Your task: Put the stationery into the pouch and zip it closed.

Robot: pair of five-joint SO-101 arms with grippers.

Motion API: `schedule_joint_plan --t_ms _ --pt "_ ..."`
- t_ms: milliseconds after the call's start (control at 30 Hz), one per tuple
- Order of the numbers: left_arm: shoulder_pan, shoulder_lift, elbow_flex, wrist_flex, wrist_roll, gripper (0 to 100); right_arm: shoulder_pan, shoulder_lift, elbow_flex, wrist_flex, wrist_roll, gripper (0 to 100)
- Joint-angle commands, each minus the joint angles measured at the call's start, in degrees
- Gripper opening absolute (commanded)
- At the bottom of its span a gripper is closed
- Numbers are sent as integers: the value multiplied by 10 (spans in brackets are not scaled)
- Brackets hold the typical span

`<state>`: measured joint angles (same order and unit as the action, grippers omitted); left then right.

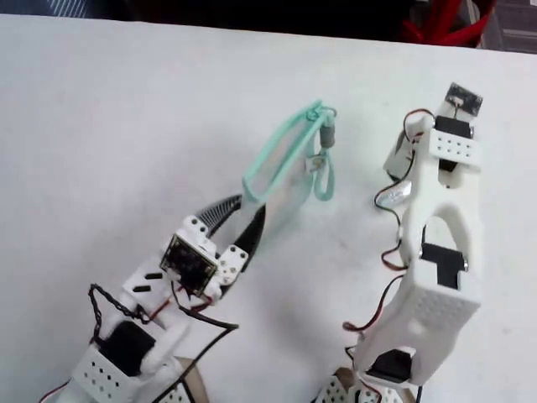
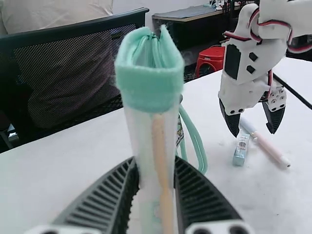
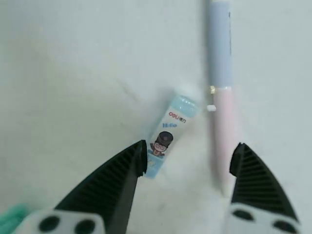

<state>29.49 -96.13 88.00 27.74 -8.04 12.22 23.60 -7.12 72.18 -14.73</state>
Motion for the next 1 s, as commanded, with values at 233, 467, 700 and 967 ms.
schedule_joint_plan --t_ms 233,467,700,967 --pt "11 3 -5 -2 -10 46 -7 23 -27 -39 -13 276" --pt "11 3 -5 -3 -10 46 -9 34 -41 -52 -36 276" --pt "11 3 -5 -3 -10 46 -10 56 -42 -59 -36 243" --pt "11 3 -4 0 -10 46 -8 80 -46 -67 -36 133"
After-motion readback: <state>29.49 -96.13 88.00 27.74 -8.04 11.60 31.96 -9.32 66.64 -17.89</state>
